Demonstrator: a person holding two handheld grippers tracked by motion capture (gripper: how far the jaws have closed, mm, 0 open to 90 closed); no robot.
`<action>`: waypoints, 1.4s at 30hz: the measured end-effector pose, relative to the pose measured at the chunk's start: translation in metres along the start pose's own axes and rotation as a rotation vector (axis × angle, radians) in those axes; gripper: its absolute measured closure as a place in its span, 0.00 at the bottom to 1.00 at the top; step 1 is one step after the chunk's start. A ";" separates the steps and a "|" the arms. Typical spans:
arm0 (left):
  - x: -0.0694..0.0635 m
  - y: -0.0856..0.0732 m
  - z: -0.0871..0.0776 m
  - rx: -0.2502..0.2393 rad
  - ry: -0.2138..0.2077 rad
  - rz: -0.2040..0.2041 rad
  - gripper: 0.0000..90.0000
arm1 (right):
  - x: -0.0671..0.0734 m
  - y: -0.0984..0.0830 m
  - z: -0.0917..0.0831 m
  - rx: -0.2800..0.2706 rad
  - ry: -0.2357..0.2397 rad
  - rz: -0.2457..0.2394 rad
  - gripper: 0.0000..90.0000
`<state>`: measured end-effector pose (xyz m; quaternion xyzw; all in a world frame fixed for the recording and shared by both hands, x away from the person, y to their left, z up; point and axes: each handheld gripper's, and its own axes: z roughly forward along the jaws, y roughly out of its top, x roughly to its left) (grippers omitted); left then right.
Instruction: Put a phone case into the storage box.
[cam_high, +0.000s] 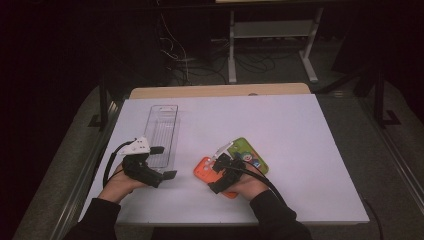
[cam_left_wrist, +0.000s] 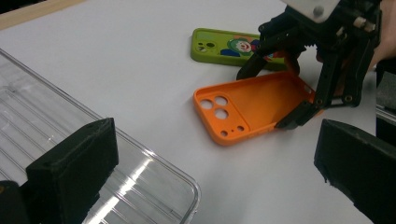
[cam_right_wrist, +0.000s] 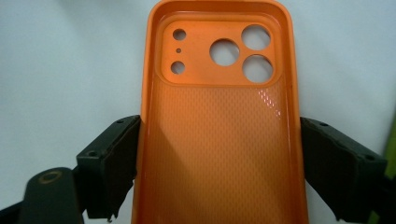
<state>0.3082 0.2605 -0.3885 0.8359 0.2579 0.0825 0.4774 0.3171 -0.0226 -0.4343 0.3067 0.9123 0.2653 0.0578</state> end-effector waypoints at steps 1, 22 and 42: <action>0.000 0.000 0.000 0.000 0.000 -0.001 0.00 | -0.002 0.000 -0.001 -0.004 0.005 -0.005 0.17; -0.001 0.029 0.012 0.033 -0.052 0.049 0.00 | -0.060 0.007 -0.056 -0.038 0.110 -0.199 0.17; -0.009 0.087 0.063 0.123 -0.239 0.194 0.00 | -0.076 -0.002 -0.081 -0.048 0.181 -0.303 0.17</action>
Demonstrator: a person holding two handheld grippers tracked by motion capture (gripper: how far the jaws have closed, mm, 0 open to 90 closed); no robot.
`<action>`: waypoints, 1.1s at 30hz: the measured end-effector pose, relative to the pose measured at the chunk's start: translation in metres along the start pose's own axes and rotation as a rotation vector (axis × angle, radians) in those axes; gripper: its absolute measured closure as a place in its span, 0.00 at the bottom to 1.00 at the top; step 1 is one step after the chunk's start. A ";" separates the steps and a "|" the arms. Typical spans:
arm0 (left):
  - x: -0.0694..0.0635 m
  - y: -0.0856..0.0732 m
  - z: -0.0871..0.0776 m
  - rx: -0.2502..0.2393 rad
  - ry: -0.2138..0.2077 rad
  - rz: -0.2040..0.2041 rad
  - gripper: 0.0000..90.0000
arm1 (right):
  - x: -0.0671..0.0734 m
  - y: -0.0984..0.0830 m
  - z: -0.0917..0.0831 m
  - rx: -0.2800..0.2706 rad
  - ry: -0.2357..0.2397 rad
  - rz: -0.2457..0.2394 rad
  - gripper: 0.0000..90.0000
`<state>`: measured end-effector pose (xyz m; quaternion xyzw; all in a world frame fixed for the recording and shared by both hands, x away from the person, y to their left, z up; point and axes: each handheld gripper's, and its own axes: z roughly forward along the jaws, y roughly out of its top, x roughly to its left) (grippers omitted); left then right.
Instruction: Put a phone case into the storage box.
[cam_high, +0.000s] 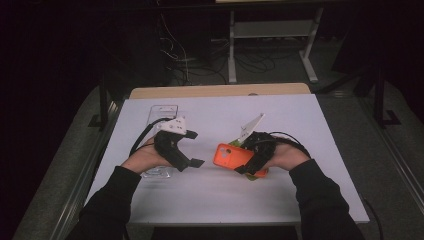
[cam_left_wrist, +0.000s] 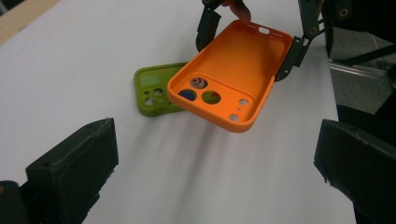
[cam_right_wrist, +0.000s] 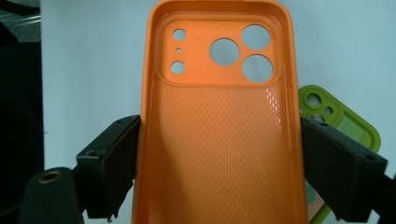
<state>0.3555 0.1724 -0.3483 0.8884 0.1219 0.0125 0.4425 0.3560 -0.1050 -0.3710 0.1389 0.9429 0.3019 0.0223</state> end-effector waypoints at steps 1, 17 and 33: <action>0.000 0.000 0.000 0.000 0.000 0.000 0.00 | 0.000 0.000 0.000 0.000 0.000 0.000 0.17; -0.004 0.018 0.035 0.087 -0.115 0.091 0.00 | 0.008 0.003 -0.002 -0.011 0.052 -0.053 0.17; -0.014 0.018 0.063 0.170 -0.196 0.130 0.00 | 0.019 0.011 -0.002 -0.024 0.086 -0.120 0.17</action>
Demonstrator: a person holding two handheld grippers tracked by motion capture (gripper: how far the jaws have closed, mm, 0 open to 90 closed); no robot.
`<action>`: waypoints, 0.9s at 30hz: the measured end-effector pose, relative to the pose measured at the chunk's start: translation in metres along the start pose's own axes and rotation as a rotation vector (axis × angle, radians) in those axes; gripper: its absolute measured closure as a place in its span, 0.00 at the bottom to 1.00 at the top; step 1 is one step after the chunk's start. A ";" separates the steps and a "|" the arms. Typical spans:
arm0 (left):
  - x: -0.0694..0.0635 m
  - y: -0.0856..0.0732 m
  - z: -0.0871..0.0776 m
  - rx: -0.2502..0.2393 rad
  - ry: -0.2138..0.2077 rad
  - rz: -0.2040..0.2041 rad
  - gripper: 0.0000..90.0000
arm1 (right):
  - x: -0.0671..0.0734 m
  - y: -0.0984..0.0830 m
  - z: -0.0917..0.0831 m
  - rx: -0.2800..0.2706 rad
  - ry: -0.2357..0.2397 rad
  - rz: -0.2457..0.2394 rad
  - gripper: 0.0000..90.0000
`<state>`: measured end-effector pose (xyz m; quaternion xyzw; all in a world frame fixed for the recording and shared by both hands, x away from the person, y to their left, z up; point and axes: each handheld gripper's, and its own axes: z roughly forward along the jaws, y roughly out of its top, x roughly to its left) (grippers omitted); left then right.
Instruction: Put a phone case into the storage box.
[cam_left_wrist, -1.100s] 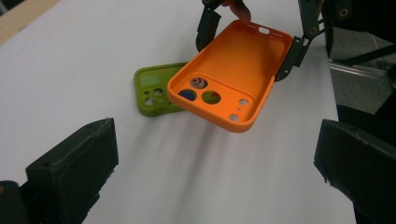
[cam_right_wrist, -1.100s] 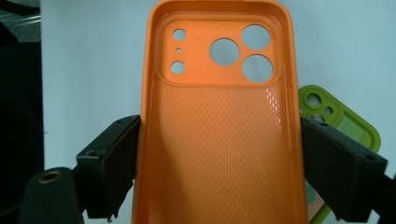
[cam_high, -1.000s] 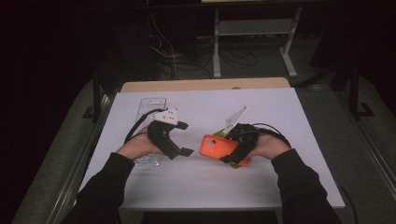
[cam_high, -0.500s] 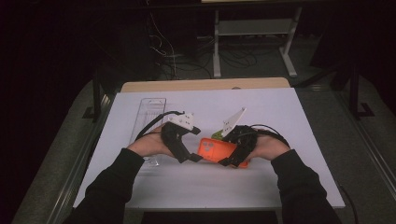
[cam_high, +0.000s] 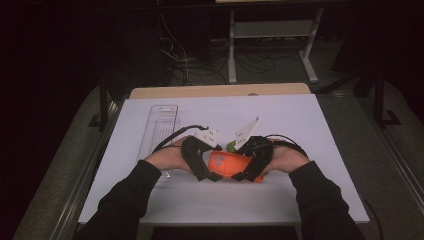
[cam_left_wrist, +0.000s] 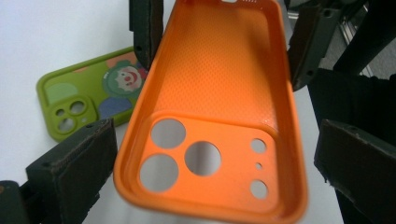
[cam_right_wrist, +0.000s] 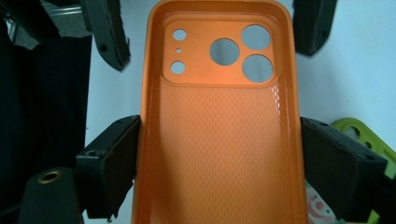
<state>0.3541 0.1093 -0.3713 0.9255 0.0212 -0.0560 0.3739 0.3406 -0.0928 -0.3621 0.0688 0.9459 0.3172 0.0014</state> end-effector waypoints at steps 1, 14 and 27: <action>0.000 0.000 0.001 0.005 -0.004 0.001 0.00 | 0.001 0.000 0.000 -0.001 0.003 -0.002 0.17; -0.002 0.002 0.010 0.043 -0.020 0.023 0.06 | 0.003 0.003 0.000 -0.006 0.016 -0.017 0.17; -0.002 0.002 0.009 0.042 -0.019 0.033 0.14 | 0.003 0.003 0.001 0.002 0.015 -0.026 0.17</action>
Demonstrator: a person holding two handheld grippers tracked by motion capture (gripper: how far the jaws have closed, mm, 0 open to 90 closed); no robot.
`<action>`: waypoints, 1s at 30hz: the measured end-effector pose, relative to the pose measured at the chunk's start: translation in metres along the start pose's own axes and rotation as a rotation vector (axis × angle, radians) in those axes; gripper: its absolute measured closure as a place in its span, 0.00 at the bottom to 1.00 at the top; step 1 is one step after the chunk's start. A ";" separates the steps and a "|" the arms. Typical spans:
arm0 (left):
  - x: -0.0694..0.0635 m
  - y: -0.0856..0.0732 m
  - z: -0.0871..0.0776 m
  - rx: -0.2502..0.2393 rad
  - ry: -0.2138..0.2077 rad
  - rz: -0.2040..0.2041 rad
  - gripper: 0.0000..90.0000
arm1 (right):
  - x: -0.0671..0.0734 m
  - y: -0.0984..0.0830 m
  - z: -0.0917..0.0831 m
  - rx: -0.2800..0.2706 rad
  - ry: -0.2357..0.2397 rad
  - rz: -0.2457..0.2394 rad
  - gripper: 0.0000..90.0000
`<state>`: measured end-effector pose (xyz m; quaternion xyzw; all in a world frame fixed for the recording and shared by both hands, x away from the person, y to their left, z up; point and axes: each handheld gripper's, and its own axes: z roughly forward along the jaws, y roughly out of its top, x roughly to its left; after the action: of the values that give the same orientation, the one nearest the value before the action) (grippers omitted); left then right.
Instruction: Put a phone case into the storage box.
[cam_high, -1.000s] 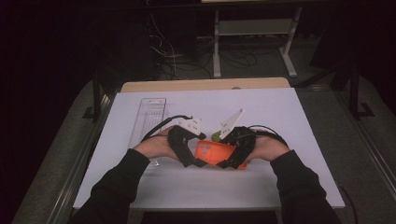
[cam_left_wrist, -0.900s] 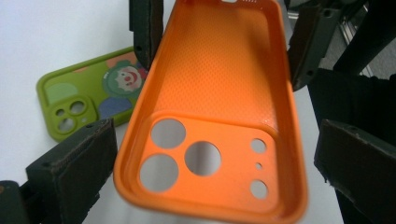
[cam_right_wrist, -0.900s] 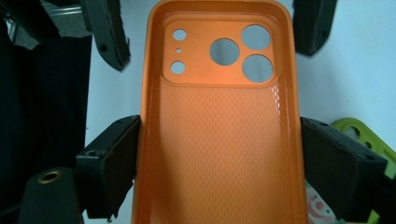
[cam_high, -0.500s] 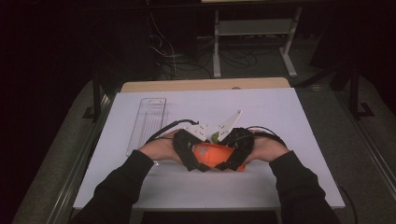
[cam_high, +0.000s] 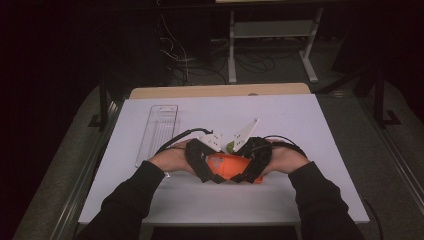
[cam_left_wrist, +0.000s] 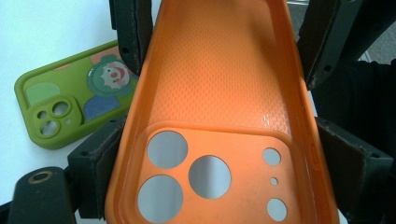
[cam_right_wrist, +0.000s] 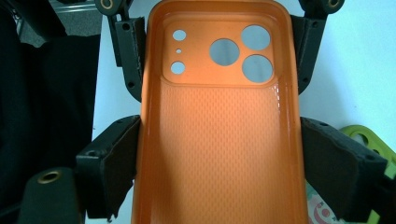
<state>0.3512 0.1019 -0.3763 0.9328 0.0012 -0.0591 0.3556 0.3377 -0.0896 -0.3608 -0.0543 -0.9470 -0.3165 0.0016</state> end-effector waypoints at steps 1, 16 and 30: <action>0.000 0.000 0.000 0.002 -0.001 0.004 0.15 | 0.000 0.000 0.000 0.000 0.000 -0.002 0.17; 0.001 0.001 -0.004 -0.009 -0.002 0.010 0.17 | 0.002 -0.004 -0.004 -0.024 0.013 0.038 0.12; -0.002 -0.005 -0.002 -0.047 0.112 -0.137 0.17 | -0.010 -0.028 -0.033 -0.163 -0.118 0.172 0.01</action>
<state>0.3496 0.1067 -0.3779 0.9237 0.0861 -0.0309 0.3721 0.3432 -0.1327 -0.3521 -0.1537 -0.9084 -0.3875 -0.0315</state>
